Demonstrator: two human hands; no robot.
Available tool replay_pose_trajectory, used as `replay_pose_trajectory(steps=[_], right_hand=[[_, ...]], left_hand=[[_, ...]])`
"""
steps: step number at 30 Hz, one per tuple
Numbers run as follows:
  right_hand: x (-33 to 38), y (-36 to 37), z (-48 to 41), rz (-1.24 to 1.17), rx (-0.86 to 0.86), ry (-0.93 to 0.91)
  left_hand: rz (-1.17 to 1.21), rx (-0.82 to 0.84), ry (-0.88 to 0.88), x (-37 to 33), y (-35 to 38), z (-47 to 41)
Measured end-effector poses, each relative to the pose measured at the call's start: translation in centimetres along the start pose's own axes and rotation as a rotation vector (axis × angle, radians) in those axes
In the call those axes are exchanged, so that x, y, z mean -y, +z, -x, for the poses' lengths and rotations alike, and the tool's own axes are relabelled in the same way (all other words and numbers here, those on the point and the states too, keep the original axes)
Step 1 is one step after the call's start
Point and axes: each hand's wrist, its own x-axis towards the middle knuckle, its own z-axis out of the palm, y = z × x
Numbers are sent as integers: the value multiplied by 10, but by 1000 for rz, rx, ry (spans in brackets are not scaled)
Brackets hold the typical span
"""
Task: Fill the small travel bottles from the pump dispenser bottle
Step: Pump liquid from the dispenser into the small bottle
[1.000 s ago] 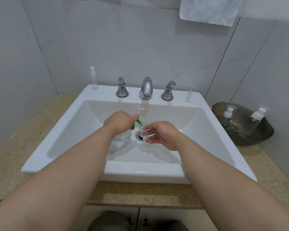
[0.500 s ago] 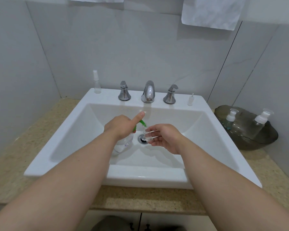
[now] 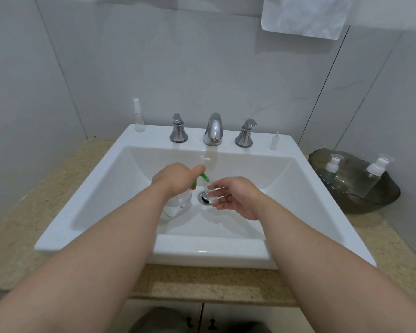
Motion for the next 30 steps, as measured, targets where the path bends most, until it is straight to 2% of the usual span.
replay_pose_trajectory(steps=[30], right_hand=[[0, -2, -3, -12, 11, 7]], left_hand=[[10, -9, 4, -1, -3, 7]])
